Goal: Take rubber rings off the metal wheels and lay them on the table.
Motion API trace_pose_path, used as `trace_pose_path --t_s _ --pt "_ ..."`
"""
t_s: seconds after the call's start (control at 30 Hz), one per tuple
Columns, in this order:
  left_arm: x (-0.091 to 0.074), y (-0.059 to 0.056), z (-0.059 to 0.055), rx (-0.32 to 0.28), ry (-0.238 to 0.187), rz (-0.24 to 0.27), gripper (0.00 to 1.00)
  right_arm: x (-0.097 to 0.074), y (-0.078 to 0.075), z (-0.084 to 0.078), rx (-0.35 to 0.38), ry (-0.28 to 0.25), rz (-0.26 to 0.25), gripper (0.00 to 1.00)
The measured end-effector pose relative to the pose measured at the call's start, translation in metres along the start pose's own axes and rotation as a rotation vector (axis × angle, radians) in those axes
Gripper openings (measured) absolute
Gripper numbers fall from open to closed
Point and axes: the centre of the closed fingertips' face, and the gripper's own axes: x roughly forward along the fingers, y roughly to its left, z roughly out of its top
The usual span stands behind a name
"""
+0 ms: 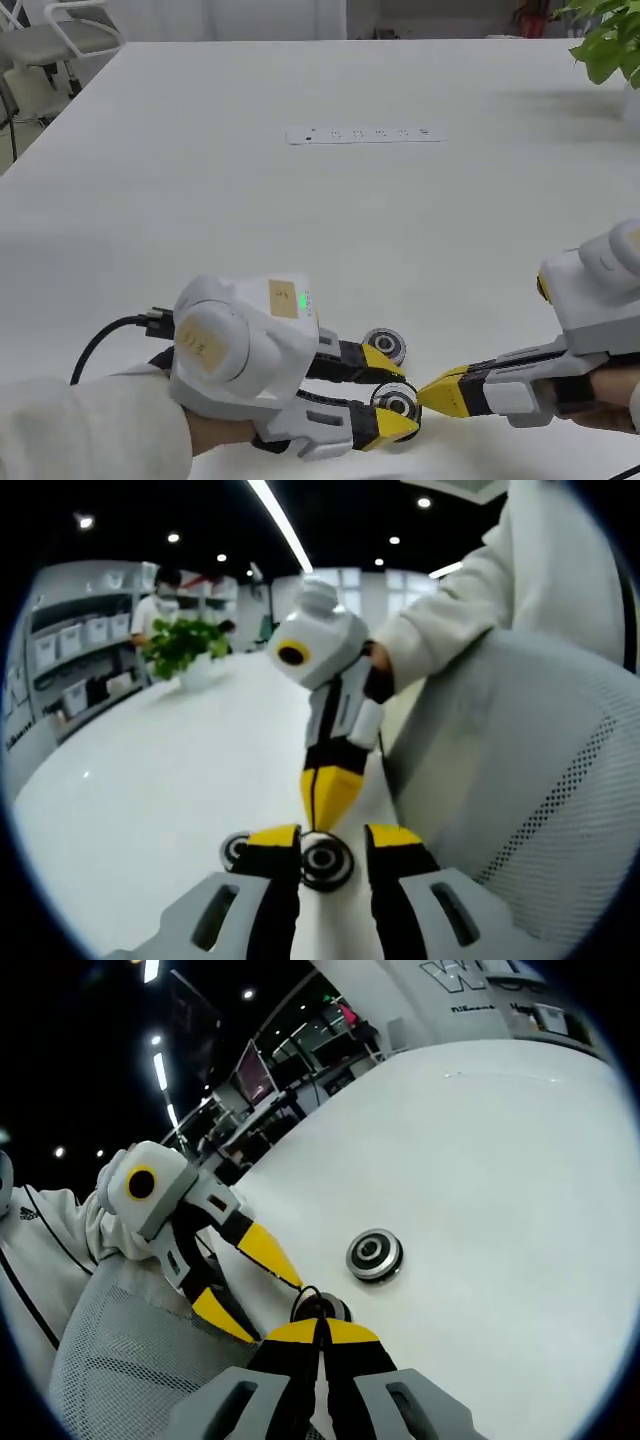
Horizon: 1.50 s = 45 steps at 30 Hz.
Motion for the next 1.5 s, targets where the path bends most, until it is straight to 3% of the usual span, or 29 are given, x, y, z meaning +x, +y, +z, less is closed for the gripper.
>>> trace_pose_path --t_s 0.17,0.27,0.37,0.5,0.6,0.77,1.1,1.17,1.33,1.5 --pt "-0.008 0.002 0.021 0.013 -0.021 0.01 0.35 0.0 0.003 0.002 -0.011 0.002 0.0 0.0" --pt "-0.014 -0.001 0.027 -0.014 -0.013 -0.022 0.37 0.0 0.007 0.005 -0.011 -0.002 0.013 0.0" --pt "-0.024 0.003 0.034 0.02 -0.014 -0.004 0.39 0.001 0.012 0.009 -0.028 -0.007 0.022 0.0" --pt "-0.04 0.007 0.043 0.012 -0.013 0.009 0.45 -0.001 0.015 0.014 -0.041 -0.024 0.028 0.0" --pt "-0.055 0.013 0.048 0.06 0.007 0.047 0.45 -0.004 0.018 0.024 -0.04 -0.064 0.035 0.0" --pt "-0.076 0.012 0.055 0.073 0.005 0.081 0.53 -0.012 0.022 0.042 -0.025 -0.135 0.045 0.0" --pt "-0.119 0.015 0.058 0.092 -0.002 0.206 0.65 -0.021 0.035 0.063 -0.083 -0.183 0.05 0.0" --pt "-0.13 0.017 0.058 0.09 -0.008 0.253 0.67 -0.023 0.039 0.066 -0.095 -0.186 0.057 0.0" --pt "-0.151 0.012 0.049 0.063 -0.009 0.31 0.74 -0.027 0.05 0.078 -0.159 -0.197 0.052 0.0" --pt "-0.174 0.009 0.037 0.018 -0.018 0.388 0.79 -0.029 0.068 0.091 -0.193 -0.209 0.079 0.0"
